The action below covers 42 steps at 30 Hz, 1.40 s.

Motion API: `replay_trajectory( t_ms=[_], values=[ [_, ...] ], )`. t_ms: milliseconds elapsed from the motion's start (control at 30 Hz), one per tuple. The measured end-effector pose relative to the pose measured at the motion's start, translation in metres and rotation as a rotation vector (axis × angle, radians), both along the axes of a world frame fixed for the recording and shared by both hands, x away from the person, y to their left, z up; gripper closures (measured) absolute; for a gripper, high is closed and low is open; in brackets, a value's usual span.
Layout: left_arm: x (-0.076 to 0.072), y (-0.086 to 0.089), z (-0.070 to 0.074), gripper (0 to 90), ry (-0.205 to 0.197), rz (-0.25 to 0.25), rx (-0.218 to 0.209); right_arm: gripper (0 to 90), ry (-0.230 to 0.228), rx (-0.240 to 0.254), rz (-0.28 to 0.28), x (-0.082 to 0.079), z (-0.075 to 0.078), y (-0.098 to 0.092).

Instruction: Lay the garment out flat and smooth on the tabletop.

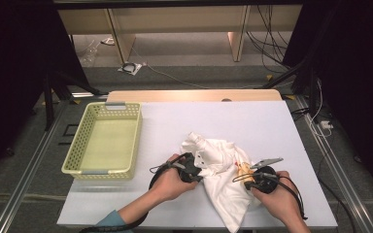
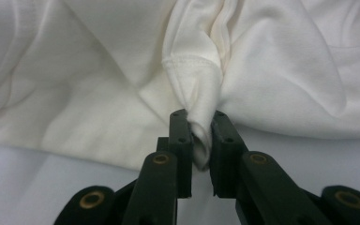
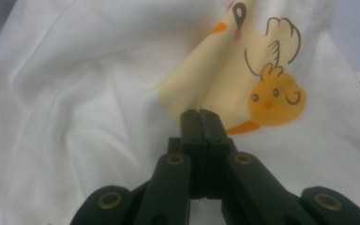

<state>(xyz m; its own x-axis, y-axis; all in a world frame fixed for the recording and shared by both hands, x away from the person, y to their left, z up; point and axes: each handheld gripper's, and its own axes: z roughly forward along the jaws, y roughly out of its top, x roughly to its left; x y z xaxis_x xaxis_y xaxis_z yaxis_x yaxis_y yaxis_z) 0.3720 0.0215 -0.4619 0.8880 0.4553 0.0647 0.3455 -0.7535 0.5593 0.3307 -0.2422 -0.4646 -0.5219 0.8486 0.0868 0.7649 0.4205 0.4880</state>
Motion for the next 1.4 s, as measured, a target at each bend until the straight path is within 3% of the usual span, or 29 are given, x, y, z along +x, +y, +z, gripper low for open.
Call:
replay_trajectory(
  t_ms=[100, 233, 367, 433, 467, 500, 533, 667, 700, 800, 900, 933, 1000, 1167, 1267, 1367, 1400],
  values=[
    [-0.001, 0.007, 0.002, 80.9, 0.004, 0.005, -0.001, 90.0, 0.018, -0.004, 0.02, -0.006, 0.002, 0.003],
    [-0.003, 0.02, 0.004, 80.8, 0.009, 0.002, 0.017, 90.0, 0.084, -0.01, 0.081, -0.025, 0.005, 0.016],
    [-0.005, 0.03, 0.004, 80.4, 0.018, 0.001, 0.022, 89.1, 0.116, 0.001, 0.126, -0.029, 0.007, 0.021],
    [-0.004, 0.032, 0.002, 80.3, 0.023, 0.0, 0.02, 80.6, 0.06, 0.067, 0.111, -0.023, 0.017, 0.022],
    [-0.004, 0.032, 0.002, 80.2, 0.023, 0.0, 0.02, 80.6, 0.06, 0.067, 0.111, -0.023, 0.017, 0.022],
    [-0.004, 0.03, 0.001, 80.2, 0.019, -0.004, 0.026, 76.9, -0.014, 0.06, 0.08, -0.014, 0.025, 0.02],
    [-0.004, 0.029, 0.001, 80.1, 0.017, -0.006, 0.028, 74.5, -0.047, 0.06, 0.066, -0.007, 0.028, 0.019],
    [-0.003, 0.029, 0.001, 79.9, 0.009, -0.021, 0.036, 69.8, -0.123, 0.03, 0.001, 0.028, 0.029, 0.01],
    [-0.003, 0.029, 0.001, 79.9, 0.009, -0.021, 0.036, 69.8, -0.123, 0.03, 0.001, 0.028, 0.029, 0.01],
    [-0.004, 0.03, 0.0, 79.9, -0.001, -0.03, 0.032, 68.0, -0.115, 0.017, -0.021, 0.06, 0.015, 0.007],
    [-0.004, 0.03, 0.0, 80.0, -0.002, -0.033, 0.032, 69.0, -0.091, 0.003, -0.012, 0.071, 0.007, 0.008],
    [-0.003, 0.03, 0.001, 80.0, -0.004, -0.041, 0.042, 77.9, -0.06, -0.002, -0.004, 0.076, 0.0, 0.01],
    [-0.003, 0.031, 0.001, 80.1, -0.004, -0.044, 0.046, 84.6, -0.04, 0.017, -0.002, 0.077, -0.003, 0.013],
    [-0.002, 0.03, 0.002, 80.2, -0.01, -0.045, 0.049, 88.0, -0.046, 0.0, -0.037, 0.075, -0.002, 0.01],
    [0.0, 0.028, 0.005, 80.7, -0.033, -0.051, 0.053, 88.1, -0.113, -0.029, -0.11, 0.07, 0.009, -0.006],
    [0.003, 0.026, 0.006, 81.1, -0.037, -0.05, 0.05, 88.1, -0.136, -0.055, -0.145, 0.066, 0.015, -0.016],
    [0.007, 0.023, 0.006, 81.1, -0.045, -0.05, 0.052, 88.1, -0.146, -0.063, -0.18, 0.061, 0.019, -0.027]
  ],
)
